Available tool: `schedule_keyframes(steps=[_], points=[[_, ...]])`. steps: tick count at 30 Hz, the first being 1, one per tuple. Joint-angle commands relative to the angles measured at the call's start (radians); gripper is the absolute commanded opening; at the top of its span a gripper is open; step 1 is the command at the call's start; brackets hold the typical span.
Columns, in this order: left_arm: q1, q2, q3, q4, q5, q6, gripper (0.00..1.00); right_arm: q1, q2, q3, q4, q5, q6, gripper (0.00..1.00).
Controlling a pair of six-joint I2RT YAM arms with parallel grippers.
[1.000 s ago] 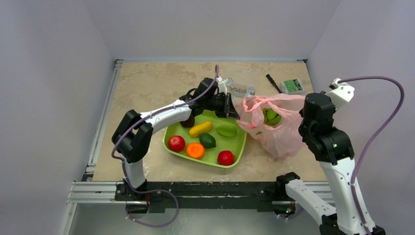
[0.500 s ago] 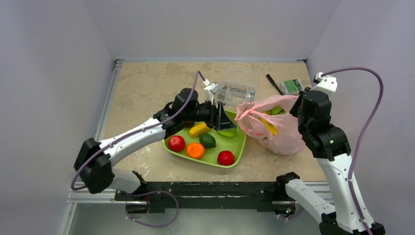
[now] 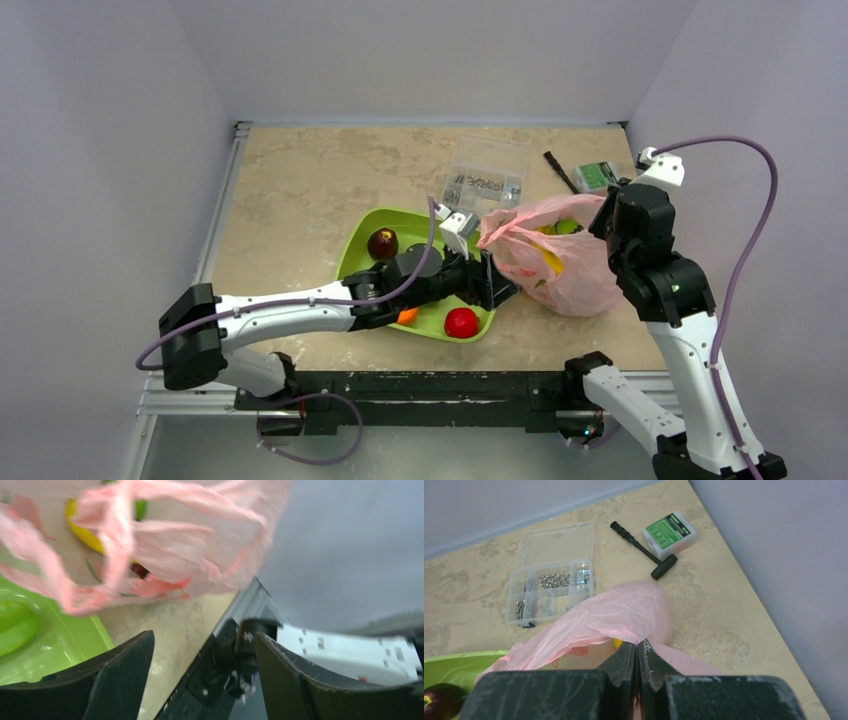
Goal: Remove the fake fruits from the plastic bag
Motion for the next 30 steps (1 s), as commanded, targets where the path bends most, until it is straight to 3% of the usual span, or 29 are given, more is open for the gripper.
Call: schedule_keyframes(steps=[1,4,9,13,18,19,21,25,27,30], points=[[0.007,0.054,0.048,0.174,-0.305,-0.146,0.79,-0.001,-0.014,0.001,0.036,-0.005,-0.012,0.0],[0.012,0.118,0.12,0.134,-0.35,-0.189,0.86,-0.001,-0.017,0.007,0.032,-0.009,-0.011,0.0],[0.044,0.203,0.183,0.205,-0.257,-0.198,0.82,-0.001,-0.02,0.003,0.032,-0.024,-0.007,0.0],[0.066,0.233,0.162,0.316,-0.166,-0.195,0.69,-0.002,-0.02,0.004,0.02,-0.045,0.002,0.0],[0.095,0.273,0.145,0.403,0.002,-0.194,0.37,-0.002,-0.021,0.018,-0.034,-0.073,0.043,0.0],[0.1,0.274,0.137,0.42,0.033,-0.189,0.28,-0.001,-0.015,0.022,-0.062,-0.071,0.063,0.03],[0.101,0.264,0.118,0.445,0.094,-0.157,0.11,-0.001,0.022,0.069,-0.171,-0.058,0.133,0.26],[0.097,0.223,0.072,0.473,0.192,-0.096,0.0,-0.001,0.102,0.165,-0.443,-0.153,0.253,0.72],[0.093,0.206,0.056,0.483,0.233,-0.069,0.0,-0.001,0.105,0.183,-0.542,-0.183,0.312,0.93],[0.072,0.182,0.055,0.45,0.275,-0.003,0.0,-0.001,0.053,0.123,-0.586,-0.279,0.387,0.99]])
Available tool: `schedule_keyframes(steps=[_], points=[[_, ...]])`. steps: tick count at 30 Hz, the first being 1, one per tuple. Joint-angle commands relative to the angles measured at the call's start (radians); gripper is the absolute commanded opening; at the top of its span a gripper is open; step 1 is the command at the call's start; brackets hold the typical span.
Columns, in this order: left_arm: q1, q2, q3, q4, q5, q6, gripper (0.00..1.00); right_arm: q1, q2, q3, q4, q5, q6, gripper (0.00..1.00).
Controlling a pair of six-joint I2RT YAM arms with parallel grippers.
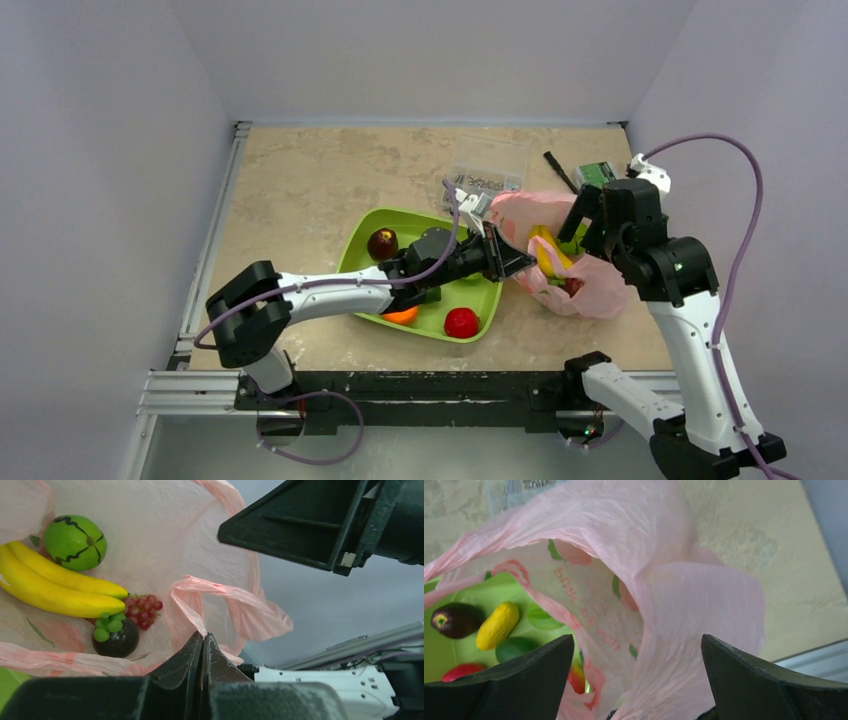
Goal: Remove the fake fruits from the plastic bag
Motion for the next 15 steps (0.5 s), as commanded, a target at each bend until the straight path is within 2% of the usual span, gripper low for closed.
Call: schedule_keyframes(steps=[1,3,9,15], points=[[-0.028,-0.083,-0.002,0.048,0.124,0.121,0.0,-0.002,-0.081,-0.052,-0.183,-0.168,0.185,0.99],[-0.04,-0.089,-0.008,0.055,0.149,0.131,0.0,-0.001,-0.111,-0.083,-0.183,-0.22,0.218,0.99],[-0.06,-0.11,-0.032,0.069,0.185,0.155,0.0,-0.001,-0.162,-0.096,-0.185,-0.211,0.127,0.99],[-0.061,-0.141,-0.082,0.066,0.178,0.184,0.0,-0.001,-0.209,-0.204,-0.184,-0.173,0.104,0.99]])
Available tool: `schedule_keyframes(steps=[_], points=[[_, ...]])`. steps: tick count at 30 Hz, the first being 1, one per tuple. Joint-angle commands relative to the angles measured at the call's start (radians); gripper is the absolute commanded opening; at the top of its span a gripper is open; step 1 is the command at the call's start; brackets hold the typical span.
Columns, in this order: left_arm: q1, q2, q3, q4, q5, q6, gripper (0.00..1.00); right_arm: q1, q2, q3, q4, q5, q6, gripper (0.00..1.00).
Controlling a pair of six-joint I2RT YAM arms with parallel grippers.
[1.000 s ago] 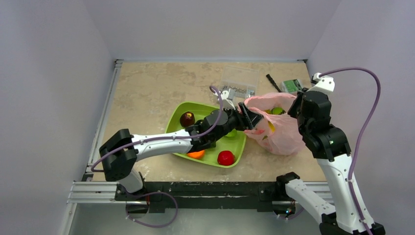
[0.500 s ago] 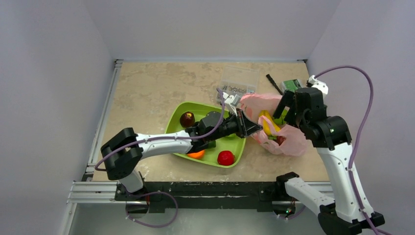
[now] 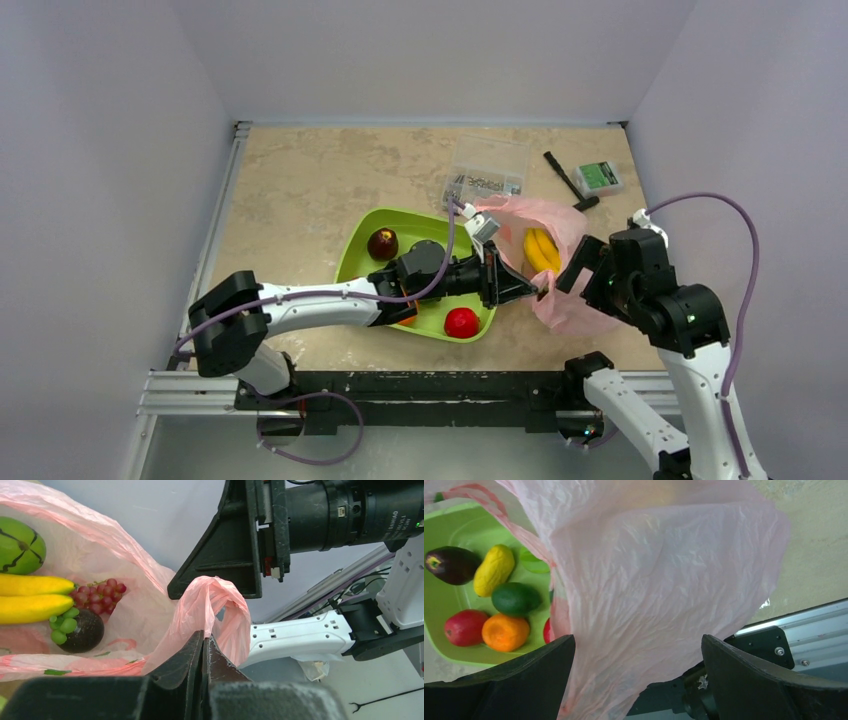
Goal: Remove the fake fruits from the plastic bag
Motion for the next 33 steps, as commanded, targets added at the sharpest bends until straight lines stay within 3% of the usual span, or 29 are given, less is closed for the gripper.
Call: schedule_keyframes(steps=[1,5,7,9,13,19,26,33], points=[[-0.001,-0.058,-0.034,0.045,0.015,0.054,0.0,-0.001,-0.01,-0.082,-0.008,0.018,-0.021,0.99],[-0.003,-0.065,-0.032,0.017,0.037,0.067,0.0,-0.001,-0.001,-0.147,0.007,0.02,-0.019,0.99],[-0.014,-0.064,-0.037,0.011,0.052,0.063,0.0,-0.002,-0.004,-0.168,0.021,0.015,-0.012,0.88],[-0.036,-0.066,-0.054,0.011,0.057,0.079,0.0,-0.001,-0.019,-0.18,0.043,0.038,0.004,0.68],[-0.113,-0.068,-0.106,-0.022,0.007,0.162,0.0,-0.001,-0.117,-0.225,0.192,0.031,0.056,0.02],[-0.215,-0.039,-0.156,-0.056,-0.042,0.24,0.0,-0.002,-0.246,-0.274,0.287,0.174,0.222,0.0],[-0.266,0.072,-0.143,-0.096,-0.047,0.239,0.0,-0.002,-0.244,-0.195,0.245,0.215,0.093,0.0],[-0.269,0.119,-0.122,-0.193,-0.06,0.247,0.0,-0.001,-0.255,-0.221,0.25,0.127,0.005,0.02]])
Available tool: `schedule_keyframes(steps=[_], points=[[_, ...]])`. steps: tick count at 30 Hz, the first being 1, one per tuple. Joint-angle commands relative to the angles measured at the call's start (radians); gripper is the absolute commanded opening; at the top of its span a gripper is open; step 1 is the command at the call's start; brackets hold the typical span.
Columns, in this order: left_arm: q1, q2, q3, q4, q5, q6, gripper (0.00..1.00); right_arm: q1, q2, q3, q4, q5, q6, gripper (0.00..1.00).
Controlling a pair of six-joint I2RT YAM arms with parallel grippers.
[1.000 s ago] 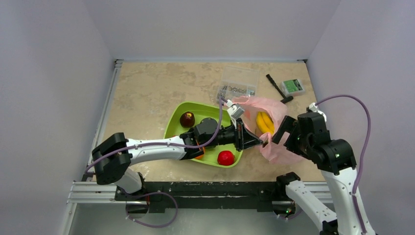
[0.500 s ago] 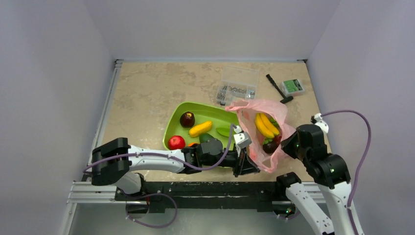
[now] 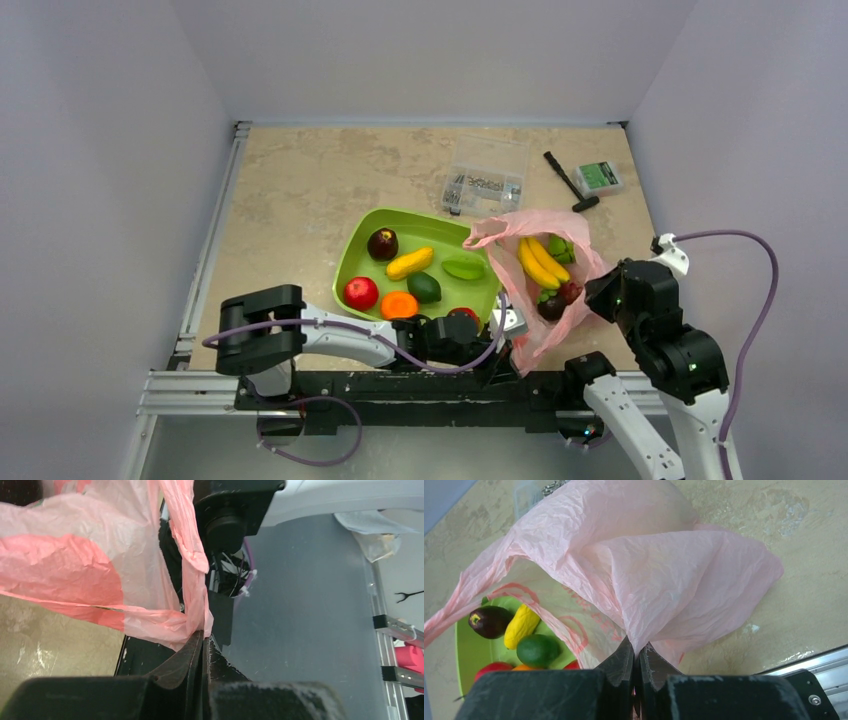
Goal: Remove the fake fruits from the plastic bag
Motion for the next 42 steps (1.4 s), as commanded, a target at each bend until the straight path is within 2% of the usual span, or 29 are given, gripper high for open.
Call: schedule_keyframes(steps=[1,4,5,7,12,13,15,19,22,26,27,31,37,42], points=[[-0.008,0.005,0.024,-0.051,-0.024,0.041,0.0,-0.002,0.002,0.006,0.034,-0.005,-0.062,0.02],[-0.009,0.005,0.04,-0.094,-0.035,0.062,0.0,-0.001,0.001,-0.006,0.046,-0.007,-0.073,0.01],[-0.009,0.0,0.051,-0.117,-0.03,0.069,0.05,-0.002,0.005,-0.009,0.049,-0.015,-0.081,0.0],[-0.009,-0.029,0.067,-0.186,-0.032,0.074,0.22,-0.001,0.016,-0.01,0.056,-0.024,-0.109,0.0],[-0.007,-0.264,0.041,-0.395,-0.145,0.139,0.66,-0.001,0.023,-0.026,0.095,-0.086,-0.164,0.0],[-0.007,-0.315,0.026,-0.412,-0.151,0.16,0.73,-0.001,0.021,-0.03,0.098,-0.093,-0.167,0.0],[-0.004,-0.409,0.017,-0.47,-0.146,0.2,0.77,-0.001,0.02,-0.033,0.107,-0.108,-0.172,0.0],[0.045,-0.54,0.043,-0.588,-0.107,0.229,0.77,-0.001,0.033,-0.018,0.099,-0.108,-0.179,0.0],[0.122,-0.549,0.099,-0.586,-0.068,0.164,0.71,-0.001,0.041,-0.007,0.081,-0.099,-0.173,0.0],[0.189,-0.383,0.279,-0.634,-0.134,-0.04,0.47,-0.001,0.028,-0.006,0.078,-0.101,-0.173,0.0],[0.193,-0.328,0.322,-0.629,-0.149,-0.078,0.45,-0.001,0.028,-0.001,0.076,-0.101,-0.173,0.0],[0.194,-0.128,0.434,-0.529,-0.19,-0.201,0.43,-0.002,0.025,0.007,0.067,-0.103,-0.176,0.0],[0.196,0.109,0.575,-0.394,-0.296,-0.191,0.38,-0.001,-0.002,0.001,0.079,-0.123,-0.168,0.0],[0.197,0.271,0.647,-0.3,-0.338,-0.124,0.32,-0.001,-0.027,-0.006,0.085,-0.13,-0.159,0.0]])
